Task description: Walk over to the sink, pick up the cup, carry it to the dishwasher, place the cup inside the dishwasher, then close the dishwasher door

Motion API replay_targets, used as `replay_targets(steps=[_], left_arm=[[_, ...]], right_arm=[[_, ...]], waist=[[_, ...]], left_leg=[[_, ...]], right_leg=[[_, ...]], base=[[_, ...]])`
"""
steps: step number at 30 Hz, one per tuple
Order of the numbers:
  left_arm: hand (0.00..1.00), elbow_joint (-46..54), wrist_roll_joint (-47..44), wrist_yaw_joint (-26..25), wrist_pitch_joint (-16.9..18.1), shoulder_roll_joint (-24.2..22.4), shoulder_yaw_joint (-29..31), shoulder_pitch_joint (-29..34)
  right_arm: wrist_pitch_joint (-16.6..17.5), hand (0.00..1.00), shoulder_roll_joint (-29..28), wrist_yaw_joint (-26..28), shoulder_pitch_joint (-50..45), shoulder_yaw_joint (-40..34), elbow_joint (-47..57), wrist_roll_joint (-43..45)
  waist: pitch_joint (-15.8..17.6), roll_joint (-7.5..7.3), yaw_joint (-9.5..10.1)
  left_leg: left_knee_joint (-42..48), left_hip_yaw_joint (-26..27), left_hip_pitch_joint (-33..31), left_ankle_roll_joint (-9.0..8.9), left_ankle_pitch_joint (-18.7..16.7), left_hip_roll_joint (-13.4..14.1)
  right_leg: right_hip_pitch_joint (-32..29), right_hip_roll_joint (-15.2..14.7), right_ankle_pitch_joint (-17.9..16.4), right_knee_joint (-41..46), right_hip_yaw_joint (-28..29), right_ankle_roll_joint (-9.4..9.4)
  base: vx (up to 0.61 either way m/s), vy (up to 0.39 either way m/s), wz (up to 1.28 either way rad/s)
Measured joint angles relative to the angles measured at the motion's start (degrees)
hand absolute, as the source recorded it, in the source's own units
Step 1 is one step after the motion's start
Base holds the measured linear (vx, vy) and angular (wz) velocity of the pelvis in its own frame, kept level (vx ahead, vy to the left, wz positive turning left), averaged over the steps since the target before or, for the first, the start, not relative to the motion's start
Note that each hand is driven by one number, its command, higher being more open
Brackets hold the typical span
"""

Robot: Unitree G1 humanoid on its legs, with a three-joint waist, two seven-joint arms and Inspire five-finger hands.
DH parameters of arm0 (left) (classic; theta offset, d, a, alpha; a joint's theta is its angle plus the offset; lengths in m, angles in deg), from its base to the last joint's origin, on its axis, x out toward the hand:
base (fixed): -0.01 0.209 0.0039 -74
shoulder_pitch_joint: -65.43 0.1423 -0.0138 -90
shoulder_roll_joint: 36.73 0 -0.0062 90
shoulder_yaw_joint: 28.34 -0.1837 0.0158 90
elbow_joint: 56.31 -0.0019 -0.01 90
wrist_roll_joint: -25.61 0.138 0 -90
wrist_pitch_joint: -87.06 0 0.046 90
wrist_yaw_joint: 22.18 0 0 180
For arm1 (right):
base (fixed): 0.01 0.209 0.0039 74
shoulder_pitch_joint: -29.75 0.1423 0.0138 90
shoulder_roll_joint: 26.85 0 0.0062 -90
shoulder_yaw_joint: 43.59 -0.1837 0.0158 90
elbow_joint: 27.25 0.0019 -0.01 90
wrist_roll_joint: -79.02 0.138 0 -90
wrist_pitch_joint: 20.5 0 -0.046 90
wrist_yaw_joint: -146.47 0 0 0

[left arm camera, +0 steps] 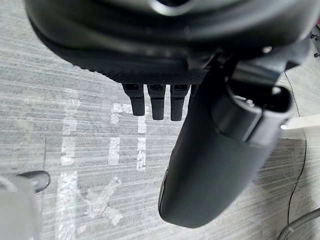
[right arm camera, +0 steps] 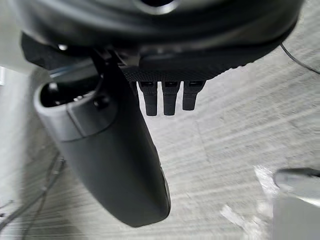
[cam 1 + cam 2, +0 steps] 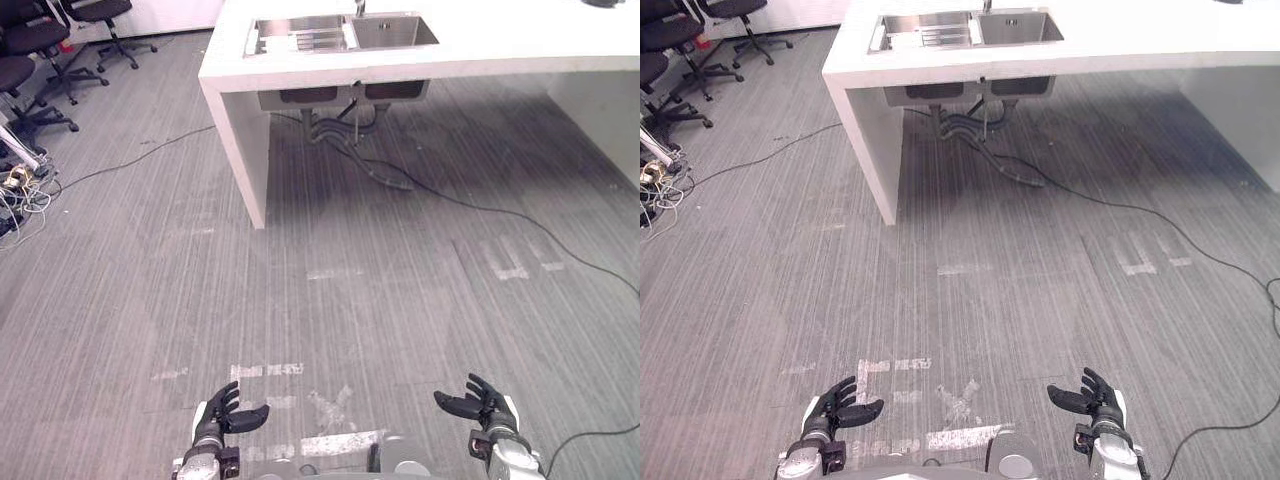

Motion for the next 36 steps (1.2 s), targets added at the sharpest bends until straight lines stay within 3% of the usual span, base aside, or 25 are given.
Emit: replay_targets(steps=[3, 5, 6, 7, 10, 11, 12, 13, 14, 16, 19, 21, 22, 23, 24, 25, 26, 27, 29, 30, 31, 32, 33, 35, 36], left_arm=[[0.90, 0.1, -0.4, -1.3, 0.0, 0.9, 0.1, -1.1], [0.90, -0.2, -1.1, -1.6, 0.1, 1.3, 0.1, -2.6], [0.90, -0.4, -1.1, -1.6, 0.3, 1.2, 0.0, -2.9], [0.90, -1.3, -1.0, -1.6, 0.5, 0.4, 0.0, -3.4], [0.90, -1.9, -0.9, -1.5, 0.6, -0.2, -0.1, -4.6], [0.90, -2.1, -1.0, -1.3, 0.6, -0.6, -0.1, -5.3], [0.90, -2.1, -1.0, -1.1, 0.6, -0.8, -0.1, -5.5], [0.90, -1.8, -1.0, -1.0, 0.9, -1.1, -0.1, -5.2], [0.90, -1.3, -1.0, -1.0, 0.9, -1.1, 0.0, -4.8], [0.90, -0.8, -1.3, -1.0, 0.9, -1.4, 0.0, -4.2], [0.90, 3.9, -2.4, -1.4, 0.8, -1.7, 0.3, -4.1], [0.90, 10.6, -3.4, -2.6, 0.7, -1.7, 0.9, -3.6], [0.90, 14.3, -3.7, -3.3, 0.7, -1.7, 0.9, -3.2], [0.90, 20.5, -4.0, -4.1, 0.7, -2.3, 1.0, -2.6], [0.90, 23.0, -4.0, -4.4, 0.8, -2.4, 1.0, -2.4], [0.90, 26.9, -4.0, -5.0, 1.1, -2.0, 1.4, -2.6], [0.90, 28.6, -4.0, -5.5, 1.0, -2.0, 1.8, -2.7], [0.90, 33.3, -4.0, -6.4, 1.0, -2.3, 2.7, -2.6], [0.90, 42.3, -3.6, -7.2, 1.2, -3.2, 3.5, -2.6], [0.90, 44.7, -3.0, -7.7, 1.5, -2.8, 3.7, -2.7], [0.90, 46.7, -2.3, -8.4, 2.0, -1.8, 4.4, -3.3], [0.90, 48.1, -1.7, -8.9, 2.0, -0.9, 5.7, -4.3], [0.90, 48.9, -1.3, -9.6, 2.0, -0.7, 6.3, -4.3], [0.90, 53.0, 0.5, -12.6, 3.1, -0.4, 8.0, -4.2], [0.90, 54.2, 0.8, -13.1, 3.6, -0.1, 8.0, -4.2]], right_arm=[[-0.2, 0.90, 0.1, 0.3, 0.9, 2.3, -0.5, 0.0], [-0.2, 0.90, 0.5, 0.4, 1.6, 2.4, -0.5, 0.0], [-0.2, 0.90, 1.1, 0.3, 1.5, 2.4, -0.5, -0.1], [-0.1, 0.90, 2.2, 0.2, 1.3, 2.3, -0.6, -0.1], [-0.1, 0.90, 2.9, 0.0, 2.7, 2.1, -0.2, 0.0], [-0.1, 0.90, 2.8, 0.2, 2.2, 2.2, -0.3, 0.0], [-0.1, 0.90, 2.8, 0.3, 2.0, 2.3, -0.3, 0.0], [-0.1, 0.90, 2.8, 0.2, 1.0, 3.1, -0.3, 0.1], [0.1, 0.90, 2.7, 0.3, 0.6, 3.6, -0.3, 0.3], [0.6, 0.90, 2.6, 0.0, 0.7, 3.4, -0.1, 2.3], [0.8, 0.90, 2.8, -0.7, 1.2, 3.2, -0.1, 2.4], [0.7, 0.90, 2.1, -0.7, 1.3, 3.3, -0.2, 2.4], [0.7, 0.90, 1.7, -0.8, 1.5, 3.3, -0.2, 2.4], [0.7, 0.90, 1.9, -0.9, 1.3, 3.3, -0.2, 2.3], [0.7, 0.90, 2.1, -1.0, 1.3, 3.2, -0.2, 2.3], [0.7, 0.90, 1.6, -1.5, 1.2, 3.1, -0.8, 2.3], [0.7, 0.90, 1.3, -1.5, 1.0, 3.2, -0.8, 2.2], [0.7, 0.90, 0.8, -1.5, 0.4, 3.2, -0.8, 2.2], [0.7, 0.90, 0.8, -1.5, 0.1, 3.0, -0.9, 2.1], [0.7, 0.90, 0.5, -1.3, -0.1, 3.0, -1.0, 2.0], [0.7, 0.90, -0.3, -0.9, -0.4, 3.1, -1.0, 1.8], [0.7, 0.90, -0.8, -0.3, -0.5, 3.3, -1.0, 1.7], [0.6, 0.90, -0.9, -0.1, -0.7, 3.5, -1.0, 1.6], [0.7, 0.90, -1.1, 0.9, -0.2, 4.1, -0.7, 1.5], [0.7, 0.90, -1.1, 0.9, -0.1, 4.4, -0.5, 1.4]], waist=[[1.1, 1.07, -0.41], [1.8, 1.46, -1.65], [1.8, 1.03, -2.01], [1.9, 1.44, -2.52], [2.1, 2.26, -2.83], [2.3, 2.60, -3.12], [2.4, 2.81, -3.15], [2.8, 3.16, -2.62], [3.0, 3.15, -2.24], [3.3, 2.39, -1.77], [3.5, 2.20, -0.66], [4.0, 1.41, 1.08], [4.5, 0.53, 1.43], [4.3, 1.00, 2.13], [4.4, 1.74, 2.26], [4.4, 2.06, 2.46], [4.1, 1.74, 2.62], [3.5, 0.16, 2.73], [3.4, -0.43, 2.84], [3.4, -0.74, 2.91], [3.2, -1.65, 2.64], [3.1, -2.19, 2.52], [3.2, -2.22, 2.38], [2.9, -1.77, 2.03], [2.9, -1.68, 2.01]], left_leg=[[-1.7, -0.5, 2.9, -2.53, -0.2, 3.2], [-4.5, -2.1, 5.2, -4.72, 0.2, 5.2], [-5.6, -2.8, 6.7, -5.93, -0.3, 5.2], [-5.7, -3.4, 8.3, -7.64, -1.3, 6.0], [4.0, -4.4, 5.7, -9.04, -0.9, 8.1], [14.7, -5.0, 2.1, -11.47, 1.6, 10.4], [21.1, -5.2, -0.1, -11.71, 4.0, 12.0], [38.3, -3.7, -5.4, -11.53, 5.5, 16.8], [46.0, -1.4, -7.9, -10.04, 4.6, 19.7], [50.9, 2.3, -12.6, -8.12, 3.5, 21.4], [42.3, 5.7, -20.7, -6.92, 2.3, 19.1], [26.6, 6.7, -23.5, -6.40, 2.4, 14.2], [17.0, 6.3, -23.5, -6.73, 4.4, 11.1], [0.9, 4.6, -23.7, -7.22, 10.6, 8.1], [-2.3, 4.0, -24.1, -7.18, 11.9, 8.1], [-1.2, 2.7, -24.5, -3.01, 18.1, 8.0], [-0.5, 2.6, -24.2, -0.82, 20.2, 7.4], [1.5, 2.3, -24.5, 0.96, 19.5, 5.5], [5.9, 2.4, -24.7, 2.17, 13.6, 3.3], [7.5, 2.5, -23.9, 2.05, 11.5, 2.8], [8.8, 2.4, -22.2, 1.98, 9.0, 1.4], [9.0, 2.2, -18.8, 2.70, 7.0, 0.1], [8.7, 2.2, -16.7, 2.75, 5.9, -0.3], [5.2, 2.4, -9.2, 3.12, 2.9, -0.9], [4.0, 2.4, -7.5, 2.83, 2.8, -0.9]], right_leg=[[-3.8, 1.0, -0.2, -9.2, -3.9, -1.16], [-5.5, 2.7, 7.2, -21.5, -3.6, -0.83], [-5.5, 2.6, 13.7, -24.4, -2.9, -1.91], [-5.5, 2.8, 16.6, -21.3, -2.7, -6.47], [-6.1, 2.9, 8.8, -14.0, -3.3, -7.91], [-2.6, 3.5, 7.0, -15.2, -4.8, -8.25], [0.0, 4.1, 6.5, -16.7, -5.6, -8.51], [7.1, 6.6, 6.2, -21.6, -6.6, -8.90], [11.3, 8.0, 6.2, -24.7, -6.6, -8.96], [17.2, 9.0, 6.2, -30.0, -6.5, -8.93], [21.6, 9.0, 6.5, -35.2, -5.8, -8.52], [24.6, 7.7, 6.5, -38.1, -4.6, -7.43], [26.0, 6.4, 6.0, -39.0, -4.2, -6.41], [27.8, 5.9, 4.9, -40.1, -3.3, -4.13], [28.9, 6.6, 4.4, -40.6, -3.0, -3.30], [31.5, 6.7, 3.0, -41.2, -2.8, -1.57], [32.2, 6.2, 2.7, -41.3, -2.5, -1.15], [31.9, 3.7, 2.3, -39.3, -1.9, -0.45], [25.6, -0.6, 1.1, -23.0, 0.9, 1.35], [22.4, -2.1, 1.7, -14.2, 2.9, 3.39], [18.2, -3.7, 3.1, -2.4, 5.7, 9.12], [14.5, -4.9, 3.1, 8.4, 6.9, 11.14], [12.9, -5.4, 2.5, 11.9, 6.7, 10.14], [6.5, -6.1, -0.5, 15.2, 3.2, 4.35], [4.5, -6.0, -1.4, 14.0, 2.1, 2.95]], base=[[0.31, -0.094, 0.13], [0.47, -0.207, 0.39], [0.57, -0.286, 0.40], [0.49, -0.254, 0.23], [0.43, -0.246, 0.12], [0.48, -0.286, 0.35], [0.55, -0.318, 0.41], [0.51, -0.281, 0.11], [0.40, -0.190, -0.01], [0.37, -0.135, -0.06], [0.39, -0.025, -0.10], [0.48, 0.101, -0.29], [0.55, 0.182, -0.33], [0.47, 0.193, -0.29], [0.50, 0.252, -0.27], [0.42, 0.223, -0.17], [0.52, 0.276, -0.13], [0.52, 0.260, -0.03], [0.63, 0.323, 0.10], [0.53, 0.254, 0.18], [0.54, 0.184, 0.21], [0.43, 0.104, 0.19], [0.54, 0.090, 0.04], [0.51, 0.050, -0.10], [0.49, 0.001, -0.03]])
